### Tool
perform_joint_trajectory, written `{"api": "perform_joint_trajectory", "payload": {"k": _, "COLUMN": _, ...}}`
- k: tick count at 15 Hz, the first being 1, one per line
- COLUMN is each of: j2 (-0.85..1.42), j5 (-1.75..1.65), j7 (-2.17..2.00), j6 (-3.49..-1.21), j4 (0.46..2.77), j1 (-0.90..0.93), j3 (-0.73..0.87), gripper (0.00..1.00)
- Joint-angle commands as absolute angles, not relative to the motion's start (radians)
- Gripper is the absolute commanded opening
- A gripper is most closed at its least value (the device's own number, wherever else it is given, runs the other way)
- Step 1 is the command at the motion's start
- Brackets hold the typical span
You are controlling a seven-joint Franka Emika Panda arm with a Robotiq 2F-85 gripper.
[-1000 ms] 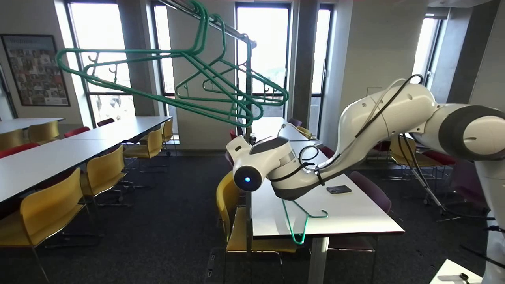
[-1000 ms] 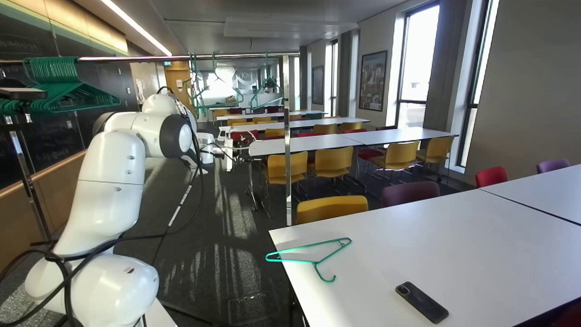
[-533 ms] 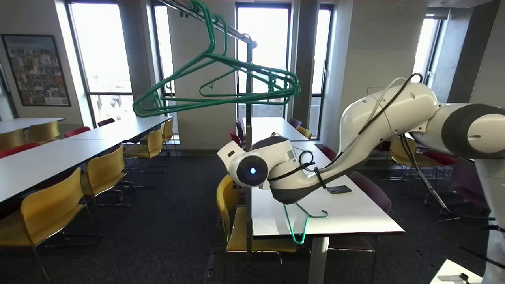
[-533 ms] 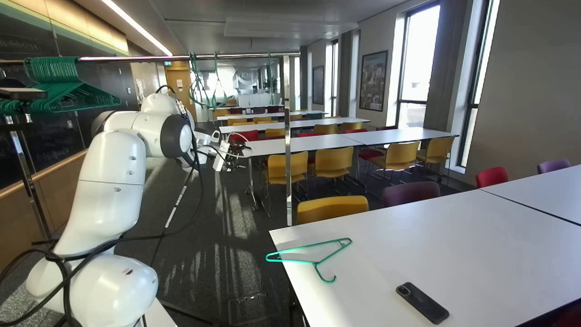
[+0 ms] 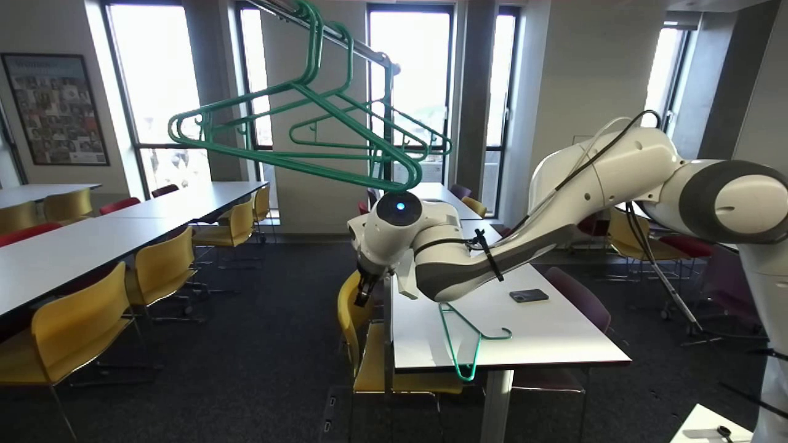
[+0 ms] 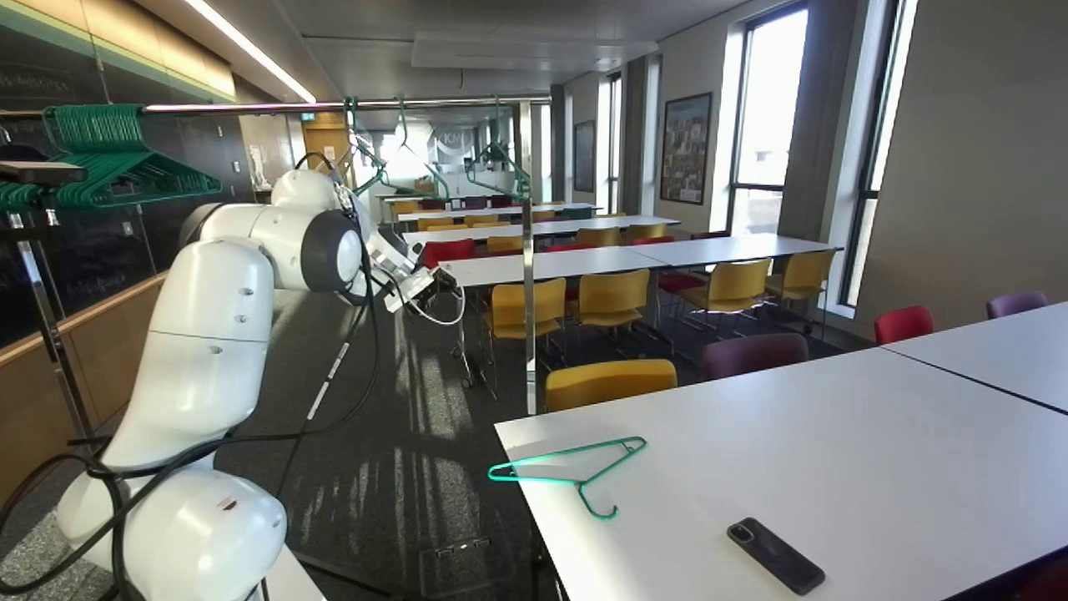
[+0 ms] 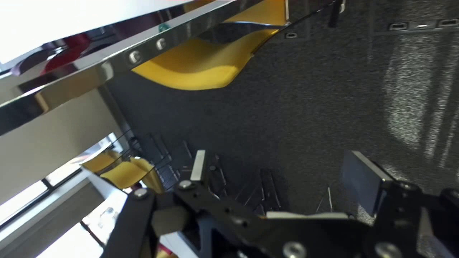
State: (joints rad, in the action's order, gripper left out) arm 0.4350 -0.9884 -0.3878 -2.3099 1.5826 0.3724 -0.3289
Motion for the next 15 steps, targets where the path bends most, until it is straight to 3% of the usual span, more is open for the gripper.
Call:
{"api": "perform_joint_trajectory", "payload": {"k": 1, "j2": 0.441, "j5": -0.741, "j7": -0.276, "j6": -2.291, "j4": 1.563, "j1": 0.306, "j3": -0.39, "gripper": 1.0}}
{"api": "perform_joint_trajectory", "payload": {"k": 5, "j2": 0.434, "j5": -0.431, "j7": -0.194, "j6": -2.191, "j4": 1.528, "j1": 0.369, "j3": -0.307, "gripper": 1.0}}
{"api": "perform_joint_trajectory", "payload": {"k": 6, "j2": 0.432, "j5": -0.478, "j7": -0.21, "j6": -2.268, "j4": 1.563, "j1": 0.396, "j3": -0.272, "gripper": 1.0}}
{"api": "perform_joint_trajectory", "payload": {"k": 15, "j2": 0.439, "j5": -0.417, "j7": -0.18, "j6": -2.215, "j4": 1.534, "j1": 0.396, "j3": -0.266, "gripper": 1.0}}
